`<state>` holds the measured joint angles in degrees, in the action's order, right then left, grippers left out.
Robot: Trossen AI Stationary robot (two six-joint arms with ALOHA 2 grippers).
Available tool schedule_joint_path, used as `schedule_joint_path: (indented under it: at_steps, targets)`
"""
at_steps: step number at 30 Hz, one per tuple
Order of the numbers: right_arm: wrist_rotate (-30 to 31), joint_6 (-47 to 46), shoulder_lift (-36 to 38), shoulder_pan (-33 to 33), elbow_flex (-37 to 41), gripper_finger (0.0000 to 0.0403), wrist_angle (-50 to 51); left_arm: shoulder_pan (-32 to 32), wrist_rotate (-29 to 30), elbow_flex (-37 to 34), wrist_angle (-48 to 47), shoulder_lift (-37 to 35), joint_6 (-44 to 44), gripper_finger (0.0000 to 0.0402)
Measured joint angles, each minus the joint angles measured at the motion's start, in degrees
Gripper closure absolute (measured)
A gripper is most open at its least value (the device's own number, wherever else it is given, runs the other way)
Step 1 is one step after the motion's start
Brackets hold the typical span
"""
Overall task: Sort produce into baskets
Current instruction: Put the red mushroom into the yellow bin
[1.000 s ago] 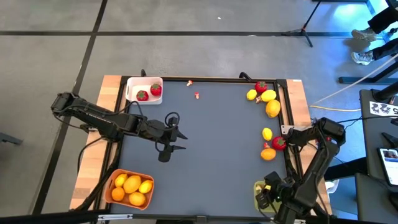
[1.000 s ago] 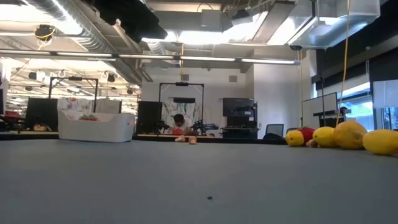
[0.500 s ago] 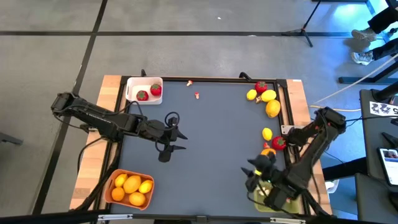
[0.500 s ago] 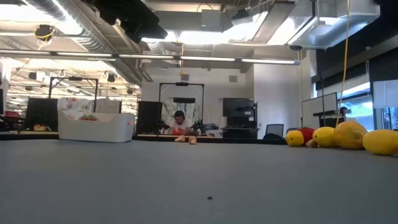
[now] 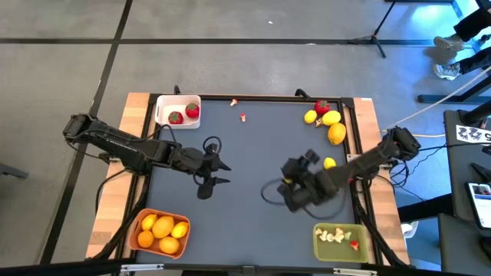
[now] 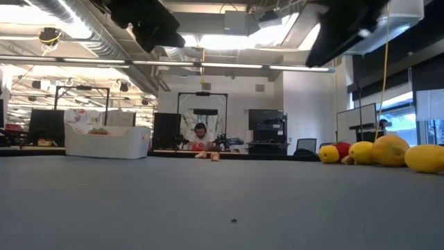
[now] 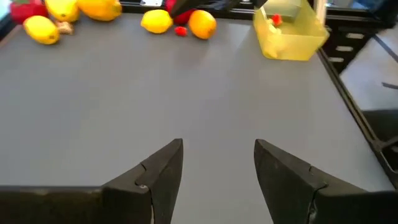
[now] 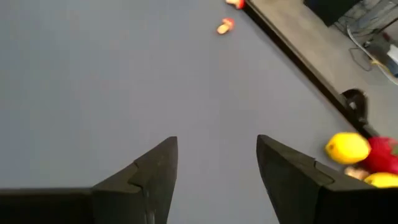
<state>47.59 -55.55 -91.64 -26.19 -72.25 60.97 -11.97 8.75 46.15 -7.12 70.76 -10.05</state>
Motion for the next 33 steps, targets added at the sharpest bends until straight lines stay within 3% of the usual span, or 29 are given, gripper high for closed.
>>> schedule_joint_path:
  at_steps: [8,14,22,33]
  targets:
    - [-0.03,15.50,-0.02,13.96,0.00,0.0184,-8.16,0.00,7.88,0.00,-0.02,0.00,-1.89,0.0208]
    - [-3.31,23.07,-0.52,20.55,0.02,0.0184,-13.09,1.57,16.04,0.00,0.00,0.00,-3.10,0.0208]
    - [-4.79,21.45,-2.90,22.02,0.07,0.0184,-14.66,10.24,16.22,0.09,0.65,2.60,-4.91,0.0208]
    - [-9.70,20.87,-4.21,21.68,5.71,0.0185,-23.76,22.62,15.14,3.11,0.25,13.45,-3.25,0.0207]
